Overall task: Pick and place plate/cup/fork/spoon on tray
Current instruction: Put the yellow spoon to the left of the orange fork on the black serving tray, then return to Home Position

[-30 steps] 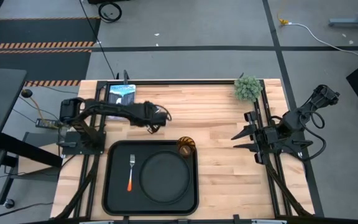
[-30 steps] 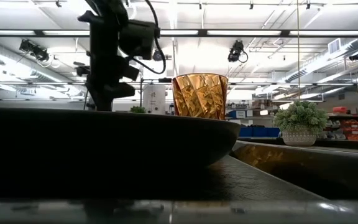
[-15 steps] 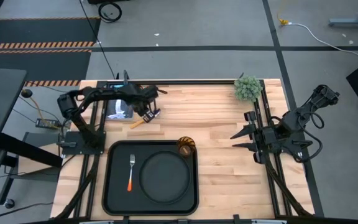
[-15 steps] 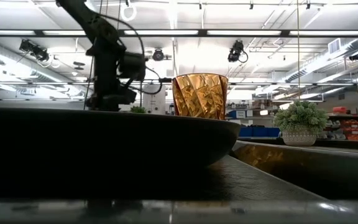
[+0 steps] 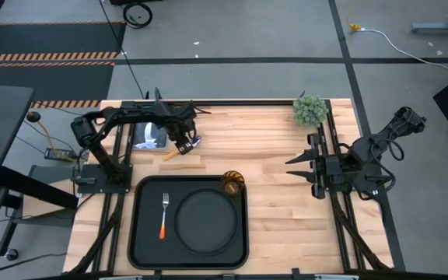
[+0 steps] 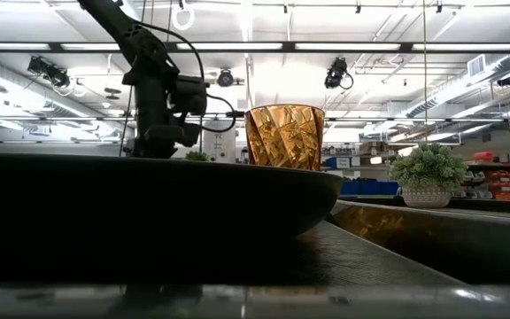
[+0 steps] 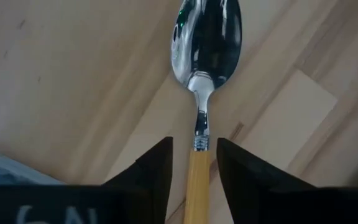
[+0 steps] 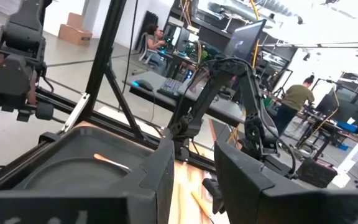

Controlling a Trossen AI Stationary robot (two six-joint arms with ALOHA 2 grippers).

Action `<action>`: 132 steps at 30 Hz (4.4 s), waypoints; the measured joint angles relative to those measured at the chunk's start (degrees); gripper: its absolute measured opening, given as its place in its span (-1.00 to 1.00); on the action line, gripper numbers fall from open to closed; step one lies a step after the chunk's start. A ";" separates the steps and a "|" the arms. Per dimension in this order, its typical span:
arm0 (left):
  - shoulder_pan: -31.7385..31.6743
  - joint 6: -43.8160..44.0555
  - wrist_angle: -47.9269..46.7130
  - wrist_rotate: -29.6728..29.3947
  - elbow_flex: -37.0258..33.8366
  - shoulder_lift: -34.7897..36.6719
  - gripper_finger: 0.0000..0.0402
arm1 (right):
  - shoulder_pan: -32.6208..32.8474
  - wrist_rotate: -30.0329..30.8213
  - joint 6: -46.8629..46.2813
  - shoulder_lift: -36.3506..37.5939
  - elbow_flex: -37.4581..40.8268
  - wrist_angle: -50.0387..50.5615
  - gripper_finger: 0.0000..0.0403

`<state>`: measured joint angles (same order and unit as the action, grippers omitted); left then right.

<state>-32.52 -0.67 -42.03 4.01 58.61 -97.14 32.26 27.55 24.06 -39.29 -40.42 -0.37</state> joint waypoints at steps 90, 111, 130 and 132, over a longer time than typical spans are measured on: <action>80.25 126.72 -2.24 -9.98 -17.90 15.12 -0.73 | -1.39 -0.86 4.47 -0.02 0.02 -2.61 -0.40; 77.90 129.07 -0.99 -10.18 -17.90 15.04 -0.58 | -1.39 -1.75 4.44 -0.04 0.00 -2.48 -0.40; 77.95 117.27 -11.66 -10.65 -8.09 15.52 -0.45 | -1.39 -2.79 2.24 3.67 0.02 0.03 -0.40; 77.95 111.77 -12.39 -15.22 -5.52 15.52 -0.45 | -1.43 -6.55 1.22 5.07 0.02 1.76 -0.40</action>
<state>45.43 111.10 -54.42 -11.22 53.08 -81.62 30.84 21.00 25.28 -34.22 -40.40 1.39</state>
